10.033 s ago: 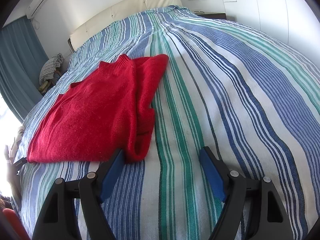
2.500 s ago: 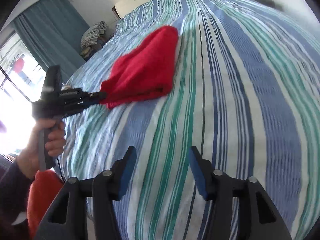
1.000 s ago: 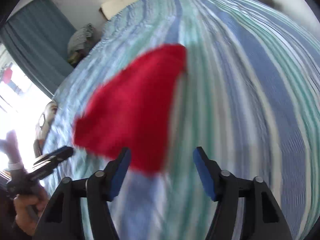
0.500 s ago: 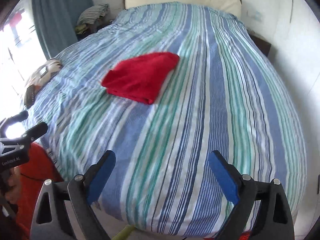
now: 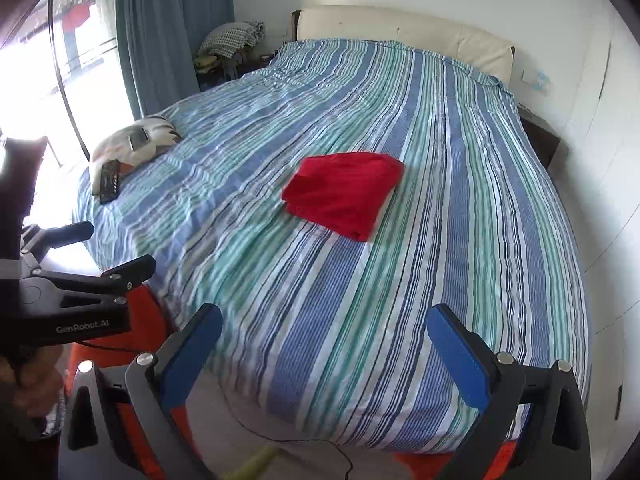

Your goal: Fold small clothes

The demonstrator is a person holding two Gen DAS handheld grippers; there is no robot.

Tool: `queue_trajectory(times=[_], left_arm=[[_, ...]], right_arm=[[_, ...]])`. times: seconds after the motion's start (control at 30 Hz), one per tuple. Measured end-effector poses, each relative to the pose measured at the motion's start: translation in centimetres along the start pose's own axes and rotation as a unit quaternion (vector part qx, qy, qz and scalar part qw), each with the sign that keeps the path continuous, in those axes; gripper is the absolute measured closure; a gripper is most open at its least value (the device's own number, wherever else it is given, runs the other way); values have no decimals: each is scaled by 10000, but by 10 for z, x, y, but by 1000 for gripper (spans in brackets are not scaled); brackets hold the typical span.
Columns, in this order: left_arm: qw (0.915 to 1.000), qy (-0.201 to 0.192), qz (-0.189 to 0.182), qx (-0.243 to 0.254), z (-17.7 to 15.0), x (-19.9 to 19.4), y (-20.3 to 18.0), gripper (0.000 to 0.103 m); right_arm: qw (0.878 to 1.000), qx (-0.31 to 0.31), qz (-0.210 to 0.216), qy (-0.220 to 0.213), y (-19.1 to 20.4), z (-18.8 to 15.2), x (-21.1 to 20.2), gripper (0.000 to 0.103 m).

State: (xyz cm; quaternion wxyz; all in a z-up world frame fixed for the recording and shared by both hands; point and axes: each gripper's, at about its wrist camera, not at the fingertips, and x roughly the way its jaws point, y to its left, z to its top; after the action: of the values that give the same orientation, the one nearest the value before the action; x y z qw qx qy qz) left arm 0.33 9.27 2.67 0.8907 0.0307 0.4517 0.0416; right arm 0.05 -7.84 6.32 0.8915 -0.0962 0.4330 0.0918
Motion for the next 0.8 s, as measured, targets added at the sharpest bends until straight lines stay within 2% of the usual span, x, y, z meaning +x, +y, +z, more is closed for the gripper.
queue_trajectory(times=[0.23, 0.43, 0.57, 0.8], left_arm=[[10000, -37, -84, 36, -3, -11, -11, 4], [9998, 131, -55, 160, -9, -3, -25, 4], [9994, 264, -113, 201, -11, 2, -30, 4], [9993, 271, -83, 263, -11, 3, -33, 4]], right_arm=[[9986, 406, -177, 306, -17, -11, -4, 2], [9973, 473, -259, 489, -21, -22, -1, 2], [9969, 510, -293, 521, -23, -25, 1, 2], [9970, 519, -305, 495, -21, -22, 1, 2]])
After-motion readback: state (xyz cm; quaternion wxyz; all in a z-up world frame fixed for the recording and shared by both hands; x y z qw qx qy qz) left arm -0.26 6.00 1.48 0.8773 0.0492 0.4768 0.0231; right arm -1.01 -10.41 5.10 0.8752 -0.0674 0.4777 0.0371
